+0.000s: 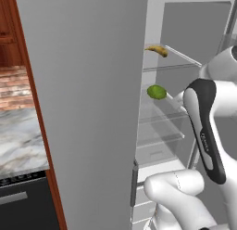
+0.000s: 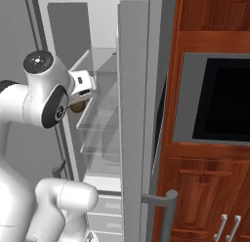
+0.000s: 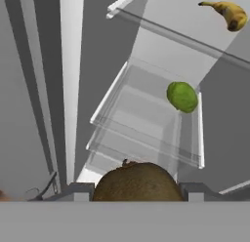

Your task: Place the kiwi in the correct fridge rack based on whether it is a fruit or vegetable. Finally, close the fridge door.

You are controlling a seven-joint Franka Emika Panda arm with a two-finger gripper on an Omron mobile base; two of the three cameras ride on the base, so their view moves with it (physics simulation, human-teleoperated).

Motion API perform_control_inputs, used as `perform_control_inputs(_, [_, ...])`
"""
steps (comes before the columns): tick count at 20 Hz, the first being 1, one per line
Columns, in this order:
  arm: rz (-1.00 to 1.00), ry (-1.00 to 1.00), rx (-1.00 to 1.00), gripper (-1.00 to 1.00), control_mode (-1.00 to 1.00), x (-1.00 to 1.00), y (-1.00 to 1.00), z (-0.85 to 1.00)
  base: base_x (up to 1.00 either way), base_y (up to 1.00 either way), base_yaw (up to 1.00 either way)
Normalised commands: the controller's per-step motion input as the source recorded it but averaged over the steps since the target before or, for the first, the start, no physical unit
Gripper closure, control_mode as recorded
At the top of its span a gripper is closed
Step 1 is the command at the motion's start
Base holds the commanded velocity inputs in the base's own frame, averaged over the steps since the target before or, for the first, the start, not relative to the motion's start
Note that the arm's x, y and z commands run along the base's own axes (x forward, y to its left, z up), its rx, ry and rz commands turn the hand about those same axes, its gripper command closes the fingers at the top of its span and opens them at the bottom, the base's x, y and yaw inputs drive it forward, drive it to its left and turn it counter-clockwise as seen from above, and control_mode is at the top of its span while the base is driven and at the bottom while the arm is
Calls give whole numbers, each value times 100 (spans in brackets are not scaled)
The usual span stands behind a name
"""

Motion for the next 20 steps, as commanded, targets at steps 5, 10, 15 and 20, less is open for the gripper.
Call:
perform_control_inputs(5, [16,-18,-12,100,-100,26,-8,17,0,0,0])
perform_control_inputs(10, [11,-27,-6,100,-100,37,-19,23,0,0,0])
perform_control_inputs(15, [5,-11,-5,100,-100,40,-13,29,0,0,0])
perform_control_inputs(20, [0,0,-4,100,-100,52,-1,33,0,0,0])
